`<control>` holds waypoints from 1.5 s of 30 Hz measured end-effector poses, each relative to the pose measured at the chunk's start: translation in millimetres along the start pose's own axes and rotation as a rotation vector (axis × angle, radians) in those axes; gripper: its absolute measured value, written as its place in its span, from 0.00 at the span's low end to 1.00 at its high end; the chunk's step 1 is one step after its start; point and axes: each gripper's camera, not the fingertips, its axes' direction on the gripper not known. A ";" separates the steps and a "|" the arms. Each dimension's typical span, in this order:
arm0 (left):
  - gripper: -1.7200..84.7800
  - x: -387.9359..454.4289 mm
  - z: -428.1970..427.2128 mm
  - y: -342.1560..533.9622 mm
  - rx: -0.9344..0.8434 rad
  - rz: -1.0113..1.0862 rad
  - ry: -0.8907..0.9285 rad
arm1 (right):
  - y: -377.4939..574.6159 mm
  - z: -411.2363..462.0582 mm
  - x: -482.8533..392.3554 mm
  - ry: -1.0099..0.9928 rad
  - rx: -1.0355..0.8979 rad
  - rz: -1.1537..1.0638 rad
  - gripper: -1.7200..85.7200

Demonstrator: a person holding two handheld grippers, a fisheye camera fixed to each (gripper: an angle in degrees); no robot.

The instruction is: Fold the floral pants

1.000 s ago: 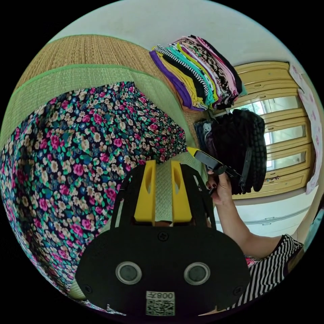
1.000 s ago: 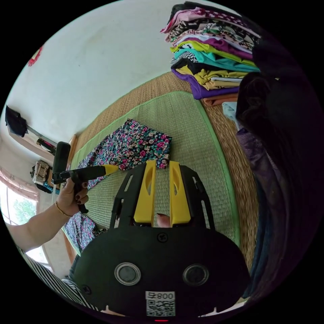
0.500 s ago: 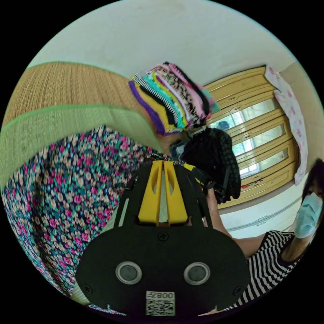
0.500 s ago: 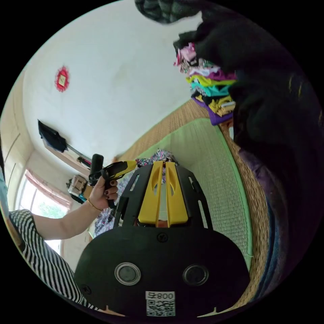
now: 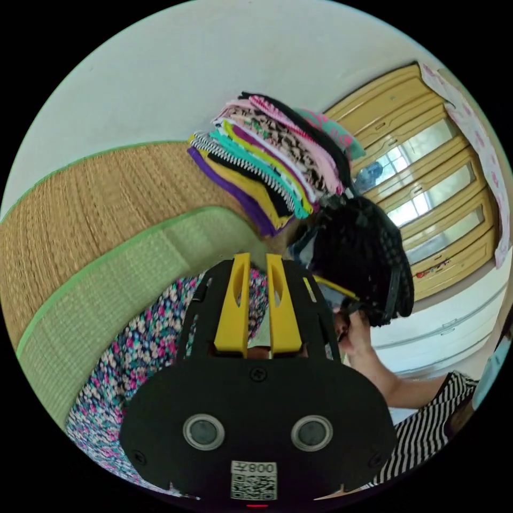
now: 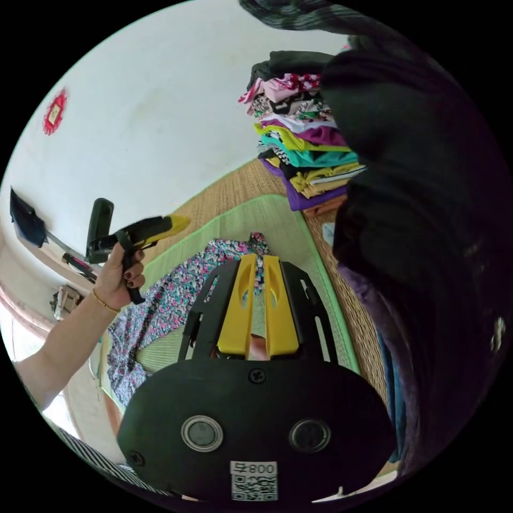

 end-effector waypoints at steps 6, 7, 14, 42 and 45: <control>0.07 -14.9 10.6 59.2 -0.176 -0.026 -0.128 | 0.2 5.9 -45.9 0.083 0.011 -0.094 0.05; 0.07 -17.1 11.0 67.4 -0.195 -0.038 -0.134 | -10.8 15.6 -61.6 0.093 -0.003 -0.131 0.04; 0.04 -11.1 1.6 98.8 -0.200 -0.032 -0.113 | -103.2 124.7 -111.6 0.191 -0.187 -0.208 0.02; 0.02 -52.5 -250.2 436.0 0.074 -0.674 -0.398 | 115.7 -21.1 -233.6 0.272 -0.364 -0.243 0.01; 0.02 -51.1 -268.7 457.4 0.079 -0.689 -0.431 | 95.0 -21.8 -239.3 0.247 -0.376 -0.172 0.01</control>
